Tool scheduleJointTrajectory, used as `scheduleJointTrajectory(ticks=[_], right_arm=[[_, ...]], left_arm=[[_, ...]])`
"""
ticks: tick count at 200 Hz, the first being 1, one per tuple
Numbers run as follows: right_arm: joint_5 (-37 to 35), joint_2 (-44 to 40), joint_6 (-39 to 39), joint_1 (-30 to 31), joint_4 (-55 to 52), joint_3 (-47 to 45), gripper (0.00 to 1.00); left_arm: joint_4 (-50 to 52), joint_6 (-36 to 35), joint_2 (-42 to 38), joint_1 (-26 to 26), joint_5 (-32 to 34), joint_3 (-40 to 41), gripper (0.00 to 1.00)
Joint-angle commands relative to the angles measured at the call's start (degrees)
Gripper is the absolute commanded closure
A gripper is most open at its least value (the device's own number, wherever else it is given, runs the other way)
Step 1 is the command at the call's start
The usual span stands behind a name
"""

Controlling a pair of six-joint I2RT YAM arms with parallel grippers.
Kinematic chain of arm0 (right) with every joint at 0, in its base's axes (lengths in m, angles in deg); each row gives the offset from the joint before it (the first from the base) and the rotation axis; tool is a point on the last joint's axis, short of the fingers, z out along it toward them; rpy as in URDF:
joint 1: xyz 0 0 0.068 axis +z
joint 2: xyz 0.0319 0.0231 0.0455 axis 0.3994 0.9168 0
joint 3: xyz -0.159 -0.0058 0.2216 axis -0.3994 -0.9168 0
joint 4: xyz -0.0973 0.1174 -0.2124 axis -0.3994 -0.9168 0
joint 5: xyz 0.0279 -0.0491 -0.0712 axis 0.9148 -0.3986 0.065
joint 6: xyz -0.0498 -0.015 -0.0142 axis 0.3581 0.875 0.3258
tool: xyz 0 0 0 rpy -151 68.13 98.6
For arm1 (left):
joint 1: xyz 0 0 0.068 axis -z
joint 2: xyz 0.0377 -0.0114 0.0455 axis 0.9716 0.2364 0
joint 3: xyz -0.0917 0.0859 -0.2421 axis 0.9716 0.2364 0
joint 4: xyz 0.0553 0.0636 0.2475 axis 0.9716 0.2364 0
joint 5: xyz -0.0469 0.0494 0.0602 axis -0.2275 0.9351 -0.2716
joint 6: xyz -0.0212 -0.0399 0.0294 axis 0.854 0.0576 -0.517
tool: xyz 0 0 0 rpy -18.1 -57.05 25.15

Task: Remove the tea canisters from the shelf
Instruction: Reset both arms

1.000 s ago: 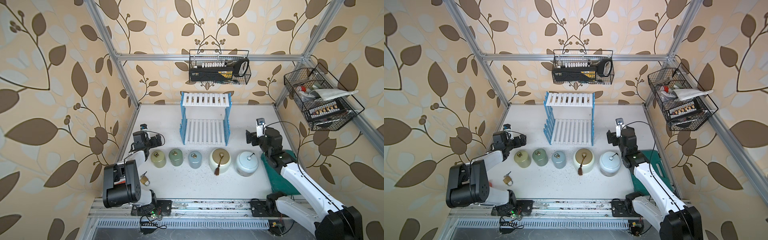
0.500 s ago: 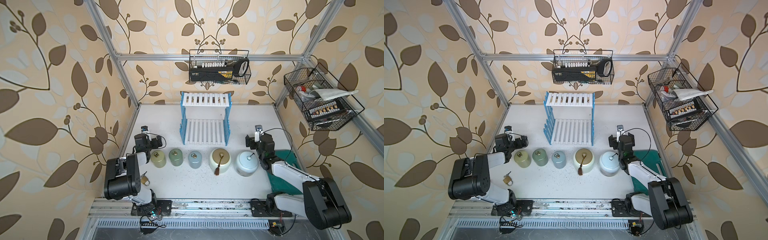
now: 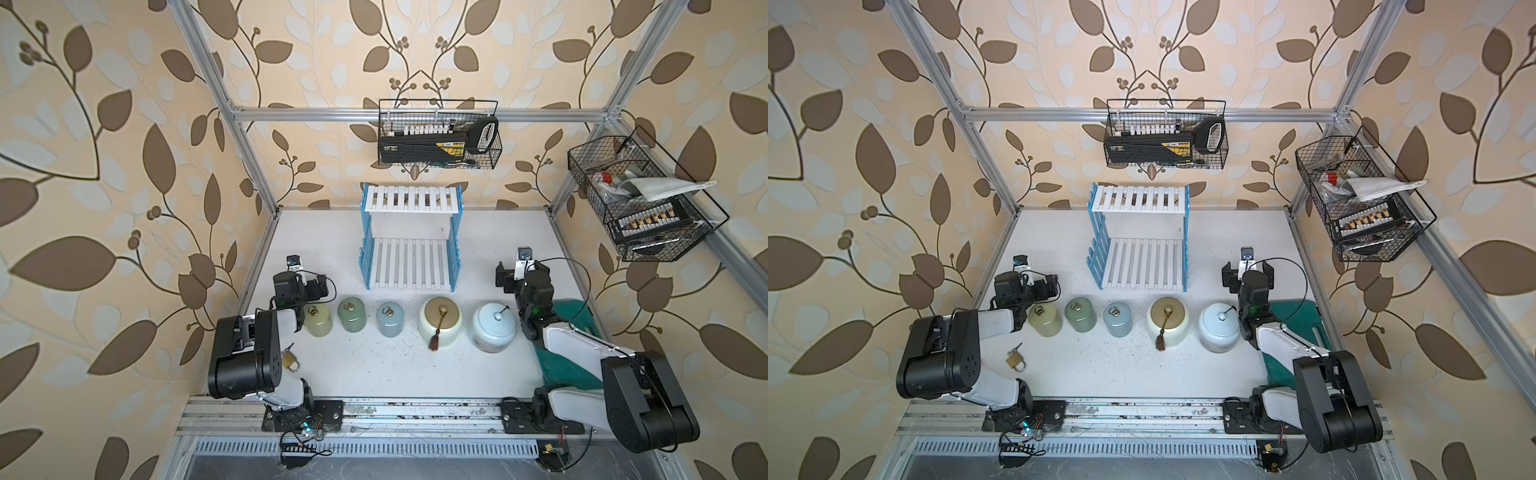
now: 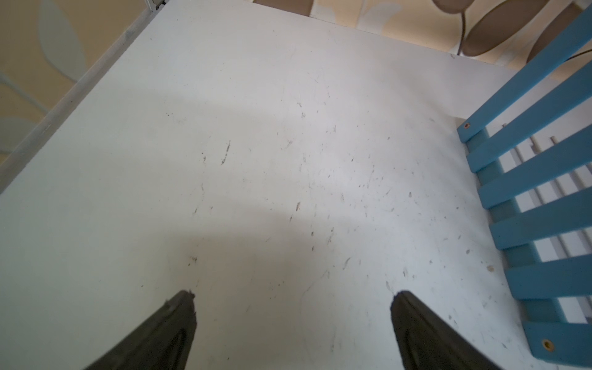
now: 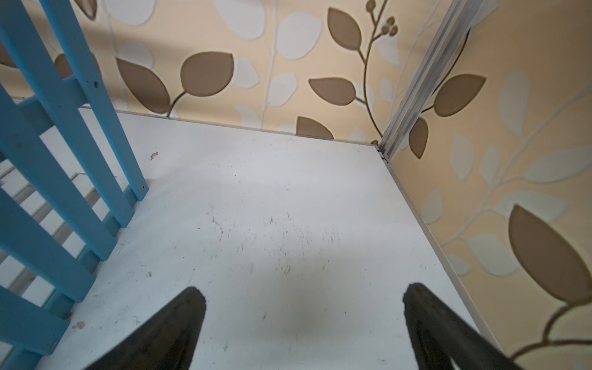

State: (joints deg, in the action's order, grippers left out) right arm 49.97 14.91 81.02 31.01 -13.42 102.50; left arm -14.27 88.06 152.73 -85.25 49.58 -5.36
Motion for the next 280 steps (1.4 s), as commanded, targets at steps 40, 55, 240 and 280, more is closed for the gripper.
scheduleJointTrajectory(ticks=[40,55,240,280], right_arm=[[1.7,-3.2,-3.2,-0.2,-1.4,-2.8,0.01],[1.7,-3.2,-3.5,-0.1,-0.5,-3.8,0.01],[4.1,-2.5,-4.0,0.4,8.1,-9.6,0.01],[4.3,1.4,-3.2,0.7,13.9,-9.5,0.01]], left_arm=[[-1.9,-0.8,-1.4,0.2,0.3,-0.1,0.01],[-2.0,-0.8,-1.3,0.1,0.2,0.0,0.01],[-6.2,-1.4,-0.9,1.0,1.4,2.2,0.01],[-6.1,-1.3,-0.9,1.1,1.3,2.2,0.01]])
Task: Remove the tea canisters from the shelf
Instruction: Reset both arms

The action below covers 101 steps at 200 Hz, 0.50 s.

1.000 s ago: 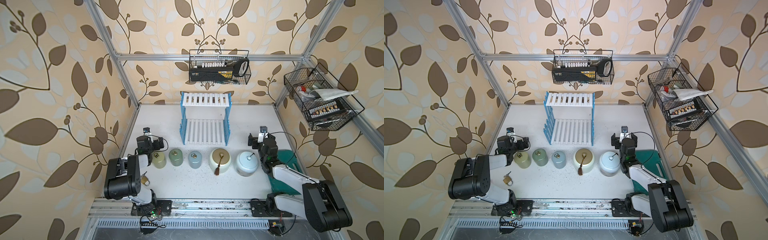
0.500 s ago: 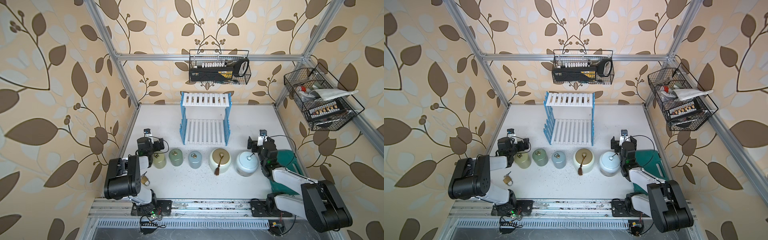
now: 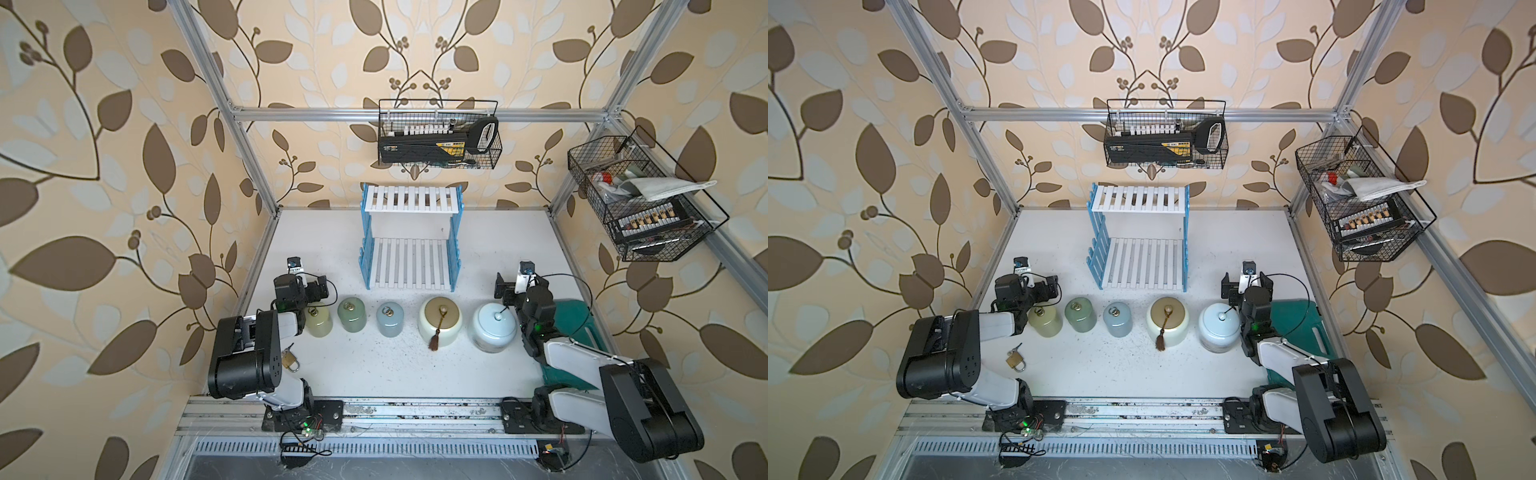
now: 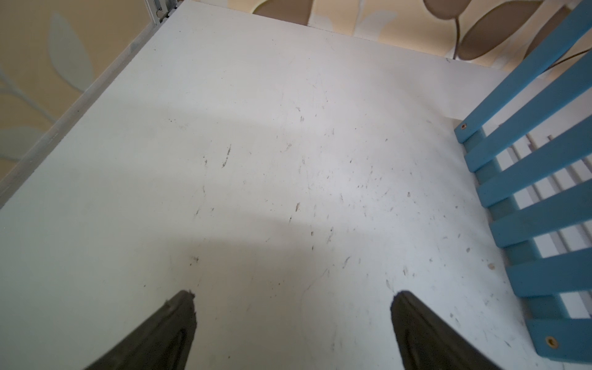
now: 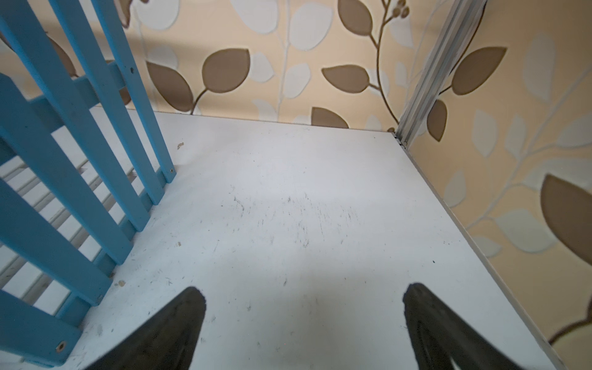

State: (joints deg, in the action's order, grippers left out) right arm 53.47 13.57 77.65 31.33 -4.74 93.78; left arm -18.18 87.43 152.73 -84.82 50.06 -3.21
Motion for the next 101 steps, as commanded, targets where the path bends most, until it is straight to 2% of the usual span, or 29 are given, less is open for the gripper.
scheduleJointTrajectory(ticks=[1,46,84,101], right_arm=[[0.8,2.9,0.1,0.4,5.4,-0.8,0.01],[-0.6,11.0,0.7,0.5,16.0,-1.5,0.01],[0.6,14.8,0.1,-0.2,17.2,-0.5,0.01],[-1.1,17.4,-1.0,-0.7,18.1,0.3,0.01]], left_arm=[[-2.2,-0.7,-0.9,0.6,0.9,0.1,0.01],[-2.2,-0.6,-0.9,0.6,0.9,0.1,0.01],[-2.2,-0.7,-0.9,0.6,0.9,0.0,0.01],[-2.2,-0.7,-0.9,0.6,0.9,-0.1,0.01]])
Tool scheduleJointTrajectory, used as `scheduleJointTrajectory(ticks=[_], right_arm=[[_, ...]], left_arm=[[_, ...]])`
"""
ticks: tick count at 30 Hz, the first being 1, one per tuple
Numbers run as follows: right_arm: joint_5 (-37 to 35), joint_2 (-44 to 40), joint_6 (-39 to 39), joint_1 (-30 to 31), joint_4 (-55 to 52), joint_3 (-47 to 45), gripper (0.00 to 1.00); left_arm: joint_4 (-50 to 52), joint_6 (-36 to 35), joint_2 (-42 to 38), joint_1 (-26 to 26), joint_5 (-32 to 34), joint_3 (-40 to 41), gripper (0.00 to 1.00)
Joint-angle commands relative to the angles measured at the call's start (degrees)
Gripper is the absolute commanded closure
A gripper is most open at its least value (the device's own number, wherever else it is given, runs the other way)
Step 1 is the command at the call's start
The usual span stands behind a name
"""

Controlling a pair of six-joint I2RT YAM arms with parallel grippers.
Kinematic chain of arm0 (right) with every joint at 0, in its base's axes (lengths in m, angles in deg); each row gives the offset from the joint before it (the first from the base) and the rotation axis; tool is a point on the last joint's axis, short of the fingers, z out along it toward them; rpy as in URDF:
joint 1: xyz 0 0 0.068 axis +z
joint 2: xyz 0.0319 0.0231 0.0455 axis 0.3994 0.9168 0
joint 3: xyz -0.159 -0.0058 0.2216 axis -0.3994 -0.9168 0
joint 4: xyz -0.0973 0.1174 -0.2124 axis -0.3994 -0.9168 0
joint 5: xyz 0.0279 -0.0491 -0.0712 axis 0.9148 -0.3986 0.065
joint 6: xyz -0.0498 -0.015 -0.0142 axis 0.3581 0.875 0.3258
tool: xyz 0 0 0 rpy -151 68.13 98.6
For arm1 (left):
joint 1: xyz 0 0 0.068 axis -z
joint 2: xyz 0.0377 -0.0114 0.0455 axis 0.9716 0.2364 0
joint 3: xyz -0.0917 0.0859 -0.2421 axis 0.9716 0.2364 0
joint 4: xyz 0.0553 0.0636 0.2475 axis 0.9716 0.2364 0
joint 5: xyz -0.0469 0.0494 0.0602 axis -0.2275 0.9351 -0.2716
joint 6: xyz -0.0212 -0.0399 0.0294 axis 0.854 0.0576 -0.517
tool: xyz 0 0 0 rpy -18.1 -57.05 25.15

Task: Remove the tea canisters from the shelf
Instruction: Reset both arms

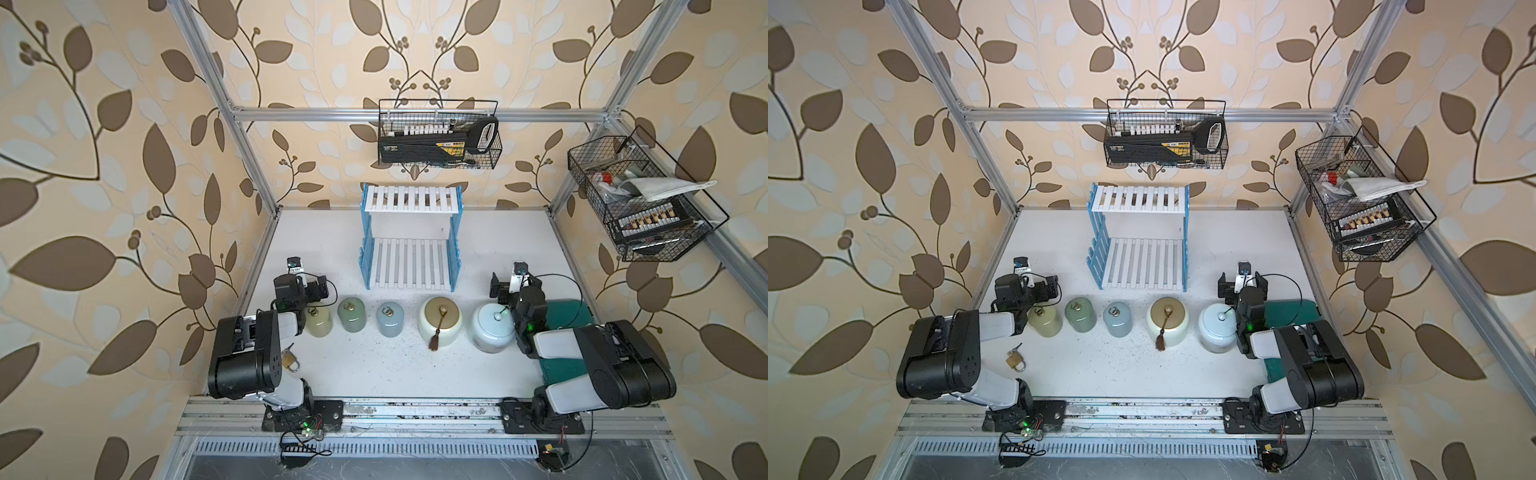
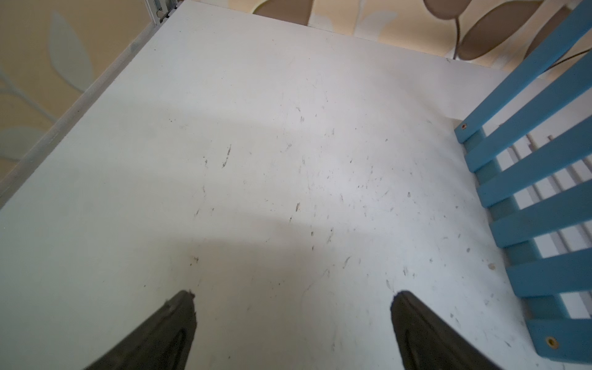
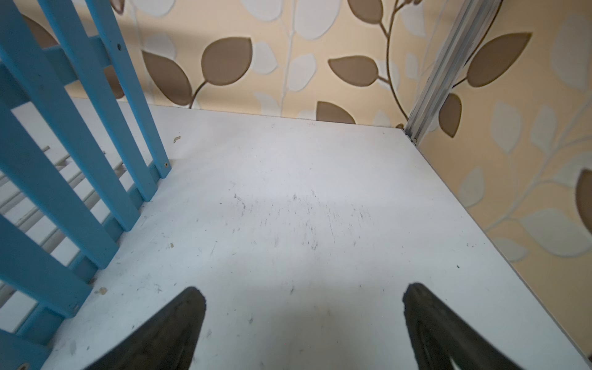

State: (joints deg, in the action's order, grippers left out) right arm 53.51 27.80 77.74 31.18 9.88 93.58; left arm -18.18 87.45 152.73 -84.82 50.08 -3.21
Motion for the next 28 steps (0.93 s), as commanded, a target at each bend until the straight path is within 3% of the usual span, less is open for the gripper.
scheduleJointTrajectory(ticks=[1,5,28], right_arm=[[-1.3,3.5,-1.0,-0.6,3.7,0.6,0.01],[-1.1,2.1,-3.2,-1.9,-5.9,4.2,0.01],[0.5,2.6,-5.0,-4.1,-6.9,5.2,0.01]], left_arm=[[-2.2,-0.7,-0.9,0.6,0.8,-0.1,0.01],[-2.2,-0.7,-0.9,0.6,0.9,0.0,0.01],[-2.1,-0.7,-0.8,0.6,0.8,0.0,0.01]])
